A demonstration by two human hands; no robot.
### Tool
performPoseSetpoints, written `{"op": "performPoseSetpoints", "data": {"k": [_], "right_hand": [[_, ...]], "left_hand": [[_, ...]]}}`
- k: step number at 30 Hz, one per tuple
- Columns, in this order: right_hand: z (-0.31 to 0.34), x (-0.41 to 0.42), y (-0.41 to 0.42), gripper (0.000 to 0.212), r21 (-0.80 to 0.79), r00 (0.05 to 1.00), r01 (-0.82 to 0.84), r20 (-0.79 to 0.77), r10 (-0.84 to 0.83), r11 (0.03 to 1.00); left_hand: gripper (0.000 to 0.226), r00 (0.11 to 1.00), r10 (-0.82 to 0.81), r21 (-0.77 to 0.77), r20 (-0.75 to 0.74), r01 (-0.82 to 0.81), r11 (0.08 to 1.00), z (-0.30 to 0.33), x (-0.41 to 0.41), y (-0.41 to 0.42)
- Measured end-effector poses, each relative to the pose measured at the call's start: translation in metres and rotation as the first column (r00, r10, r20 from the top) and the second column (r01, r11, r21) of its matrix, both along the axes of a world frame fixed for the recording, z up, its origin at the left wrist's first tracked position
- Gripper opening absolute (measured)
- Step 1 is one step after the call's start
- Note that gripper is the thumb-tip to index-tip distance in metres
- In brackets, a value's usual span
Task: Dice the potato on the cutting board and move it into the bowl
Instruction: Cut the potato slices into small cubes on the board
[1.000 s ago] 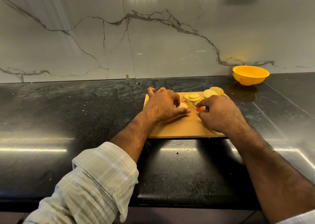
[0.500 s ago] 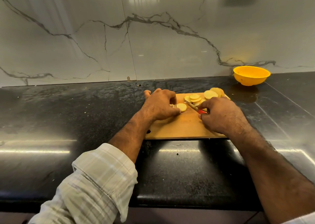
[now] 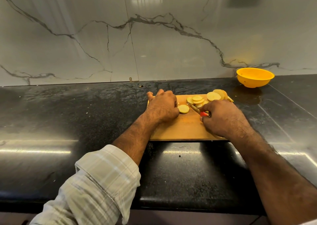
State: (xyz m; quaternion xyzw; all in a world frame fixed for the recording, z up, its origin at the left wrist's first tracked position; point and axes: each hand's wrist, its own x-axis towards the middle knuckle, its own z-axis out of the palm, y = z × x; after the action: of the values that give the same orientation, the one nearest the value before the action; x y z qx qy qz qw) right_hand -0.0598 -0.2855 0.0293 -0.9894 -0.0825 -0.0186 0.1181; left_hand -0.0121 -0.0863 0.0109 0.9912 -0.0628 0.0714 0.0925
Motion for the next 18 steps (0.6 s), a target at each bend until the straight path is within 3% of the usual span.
{"op": "performPoseSetpoints", "data": {"k": [7,11,13,18], "right_hand": [[0.002,-0.003,0.000,0.044,-0.056,0.999,-0.046,0.002,0.047,0.997],[0.001,-0.002,0.001,0.044,-0.055,0.999,-0.046,-0.005,0.046,0.997],[0.000,-0.002,0.001,0.045,-0.051,0.999,-0.040,-0.003,0.040,0.998],[0.001,-0.002,0.001,0.045,-0.040,1.000,-0.007,0.000,0.007,0.999]], "left_hand": [[0.016,1.000,-0.016,-0.046,0.024,0.017,0.999,-0.006,0.004,0.001],[0.062,0.998,0.039,0.019,0.055,-0.040,0.999,-0.014,0.005,-0.008],[0.072,0.995,0.067,0.082,0.079,-0.073,0.994,-0.016,0.004,-0.014],[0.053,1.000,-0.005,0.067,0.016,0.004,0.998,-0.010,0.004,-0.009]]}}
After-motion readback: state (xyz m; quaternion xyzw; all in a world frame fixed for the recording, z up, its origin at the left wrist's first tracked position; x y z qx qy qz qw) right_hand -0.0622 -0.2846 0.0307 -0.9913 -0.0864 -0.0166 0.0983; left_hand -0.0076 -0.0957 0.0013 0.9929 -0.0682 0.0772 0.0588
